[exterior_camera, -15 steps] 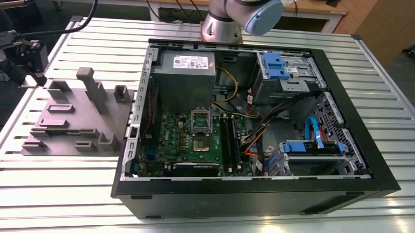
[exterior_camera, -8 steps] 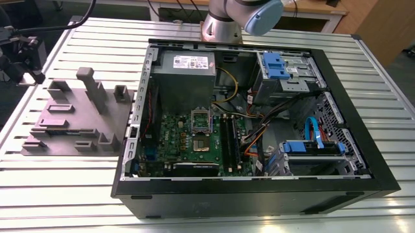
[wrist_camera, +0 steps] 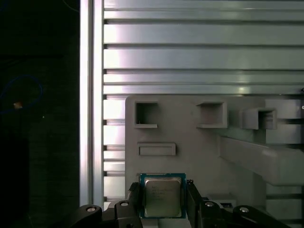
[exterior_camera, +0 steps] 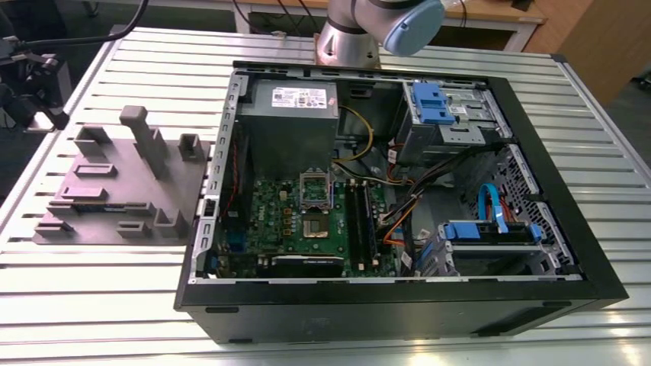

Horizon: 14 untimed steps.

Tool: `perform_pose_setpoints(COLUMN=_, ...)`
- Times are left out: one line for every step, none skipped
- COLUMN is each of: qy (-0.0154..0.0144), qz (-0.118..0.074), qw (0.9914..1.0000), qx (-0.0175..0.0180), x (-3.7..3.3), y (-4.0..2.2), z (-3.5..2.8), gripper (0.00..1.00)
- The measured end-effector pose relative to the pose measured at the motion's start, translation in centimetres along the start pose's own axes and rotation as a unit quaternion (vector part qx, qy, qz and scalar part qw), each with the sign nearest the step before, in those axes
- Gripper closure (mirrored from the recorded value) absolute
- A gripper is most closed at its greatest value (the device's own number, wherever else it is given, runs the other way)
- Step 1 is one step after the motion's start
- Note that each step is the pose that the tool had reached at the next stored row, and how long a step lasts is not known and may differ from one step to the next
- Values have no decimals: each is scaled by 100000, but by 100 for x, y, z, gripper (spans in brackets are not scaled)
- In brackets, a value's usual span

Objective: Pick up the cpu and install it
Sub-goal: 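Pick up the cpu and move it towards the insertion slot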

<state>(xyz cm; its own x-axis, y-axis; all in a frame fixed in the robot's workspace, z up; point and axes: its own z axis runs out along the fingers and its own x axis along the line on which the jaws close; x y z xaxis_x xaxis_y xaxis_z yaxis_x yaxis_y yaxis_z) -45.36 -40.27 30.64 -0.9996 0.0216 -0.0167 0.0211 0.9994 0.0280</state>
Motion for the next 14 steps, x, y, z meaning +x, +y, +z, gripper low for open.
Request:
perform_pose_setpoints(qy=4, qz=-3, qw=100000, qx=4, x=0, y=0, z=-5, gripper=53)
perform_pose_setpoints(qy=5, qz=-2, qw=100000, qx=4, x=0, y=1, z=-9, gripper=53)
perform_pose_setpoints(qy=1, qz=1, qw=100000, qx=1, x=0, y=1, z=-13, gripper=53)
perform_pose_setpoints(qy=-4, qz=1, qw=100000, qx=0, x=0, y=2, z=-16, gripper=53)
perform_pose_setpoints(qy=2, qz=-2, qw=100000, qx=2, x=0, y=2, z=-20, gripper=53)
perform_pose_setpoints(qy=5, qz=0, qw=100000, qx=4, x=0, y=2, z=-24, gripper=53)
perform_pose_setpoints(qy=4, qz=0, qw=100000, qx=5, x=-1, y=3, z=-28, gripper=53)
perform_pose_setpoints(qy=3, qz=-1, qw=100000, qx=3, x=-1, y=3, z=-31, gripper=53)
perform_pose_setpoints(qy=2, qz=-2, qw=100000, qx=1, x=-1, y=3, z=-33, gripper=53)
perform_pose_setpoints(qy=3, qz=-1, qw=100000, qx=3, x=0, y=4, z=-36, gripper=53)
perform_pose_setpoints(qy=6, qz=-1, qw=100000, qx=5, x=-1, y=4, z=-40, gripper=53)
perform_pose_setpoints(qy=6, qz=-2, qw=100000, qx=5, x=-1, y=4, z=-44, gripper=53)
perform_pose_setpoints(qy=6, qz=0, qw=100000, qx=5, x=-1, y=4, z=-47, gripper=53)
perform_pose_setpoints(qy=-1, qz=0, qw=100000, qx=2, x=-1, y=4, z=-49, gripper=53)
